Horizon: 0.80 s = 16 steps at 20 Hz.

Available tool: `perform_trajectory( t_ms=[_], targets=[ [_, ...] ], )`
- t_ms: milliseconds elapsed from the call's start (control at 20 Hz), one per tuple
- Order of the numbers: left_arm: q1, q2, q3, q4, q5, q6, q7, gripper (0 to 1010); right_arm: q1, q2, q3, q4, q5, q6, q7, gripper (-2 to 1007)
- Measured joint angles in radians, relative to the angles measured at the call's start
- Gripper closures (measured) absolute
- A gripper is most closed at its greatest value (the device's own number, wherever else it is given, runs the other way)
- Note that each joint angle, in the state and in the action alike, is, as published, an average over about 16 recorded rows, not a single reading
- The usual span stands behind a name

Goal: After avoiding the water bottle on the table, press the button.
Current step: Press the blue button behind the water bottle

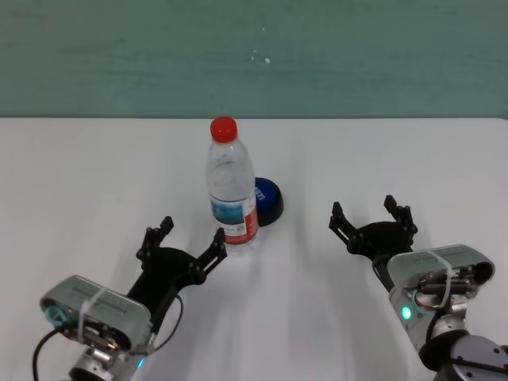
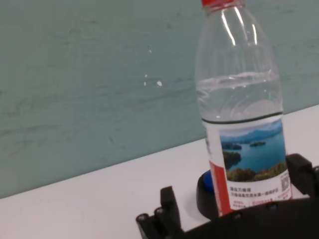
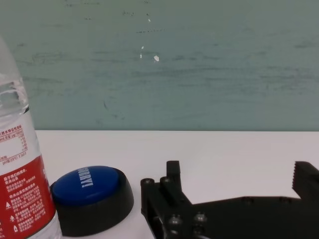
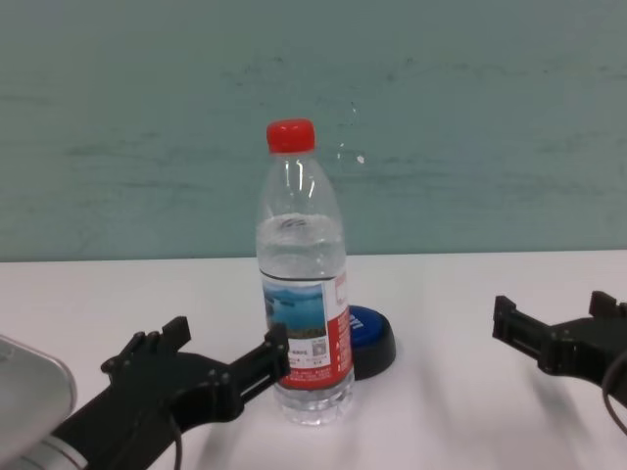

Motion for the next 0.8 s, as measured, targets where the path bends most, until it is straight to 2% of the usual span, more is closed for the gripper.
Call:
perform_trajectory(
  t_ms=[800],
  targets=[
    [-0.015, -0.006, -0.005, 0.007, 0.001, 0.002, 0.002, 0, 0.0, 0.0, 0.0, 0.0, 0.0, 0.0, 0.0, 1]
  ],
)
